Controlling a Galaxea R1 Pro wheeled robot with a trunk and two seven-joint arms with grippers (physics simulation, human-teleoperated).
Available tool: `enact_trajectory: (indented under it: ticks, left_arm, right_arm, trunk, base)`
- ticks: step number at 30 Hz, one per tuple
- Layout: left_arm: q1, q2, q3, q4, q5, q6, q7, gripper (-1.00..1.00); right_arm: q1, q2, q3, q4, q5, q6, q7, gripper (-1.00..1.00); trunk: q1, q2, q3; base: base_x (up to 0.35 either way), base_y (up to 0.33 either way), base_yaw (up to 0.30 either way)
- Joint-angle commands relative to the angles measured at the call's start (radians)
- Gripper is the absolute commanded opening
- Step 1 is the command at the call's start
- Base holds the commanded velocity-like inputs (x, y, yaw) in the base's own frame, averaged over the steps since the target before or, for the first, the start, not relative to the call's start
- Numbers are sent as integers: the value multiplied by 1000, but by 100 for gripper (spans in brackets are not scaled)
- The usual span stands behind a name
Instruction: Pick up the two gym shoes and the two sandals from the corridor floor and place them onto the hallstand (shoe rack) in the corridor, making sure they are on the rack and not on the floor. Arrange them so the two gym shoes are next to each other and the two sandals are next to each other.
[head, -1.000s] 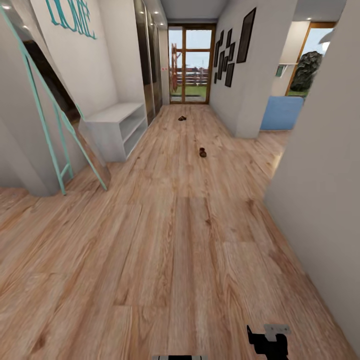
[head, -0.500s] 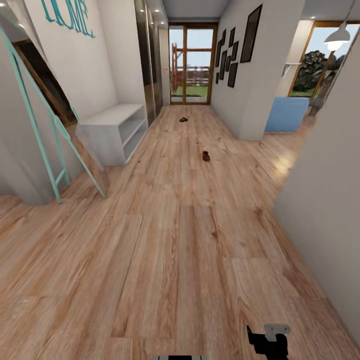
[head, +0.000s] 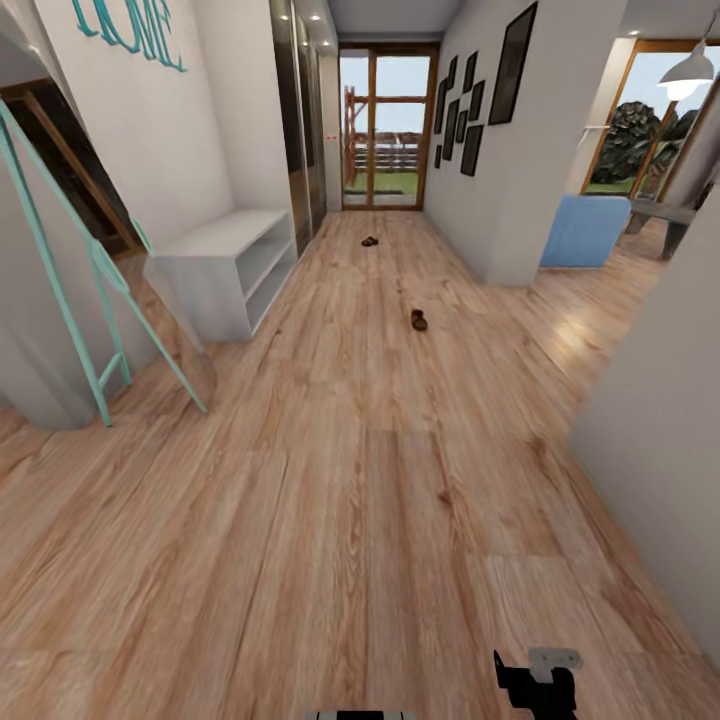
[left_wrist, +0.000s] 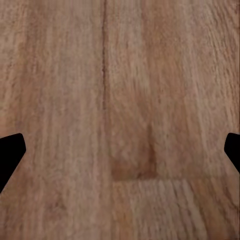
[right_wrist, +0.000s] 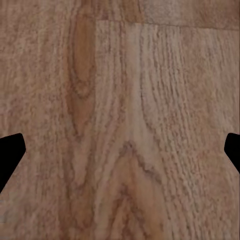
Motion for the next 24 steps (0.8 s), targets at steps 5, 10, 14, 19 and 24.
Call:
enact_trajectory:
  ticks: [5,10,14,19,24]
  left_arm:
    - [-1,-1,8,1,-2,-1,-10,100]
    - [-1,-1,8,1,-1,-1,-10,100]
    - [-1,-1,8,1,-1,-1,-10,100]
    - [-1,-1,8,1,-1,-1,-10,100]
    - [-1,-1,8,1,-2,-1,-10,100]
  right_arm:
    - [-1,1,-6,1,6,-3,-3,100]
    - [-1,1,-5,1,6,-3,-3,100]
    - [-1,1,-6,1,6,-3,-3,100]
    - [-1,1,-5,1,6,-3,-3,100]
    - [-1,1,-5,1,6,-3,-3,100]
  trunk:
    - [0,0,-1]
    - [0,0,-1]
    - [0,0,-1]
    - [0,0,-1]
    - [0,0,-1]
  base:
    - [339,86,0]
    - [339,85,0]
    - [339,85,0]
    - [339,84,0]
    - [339,83,0]
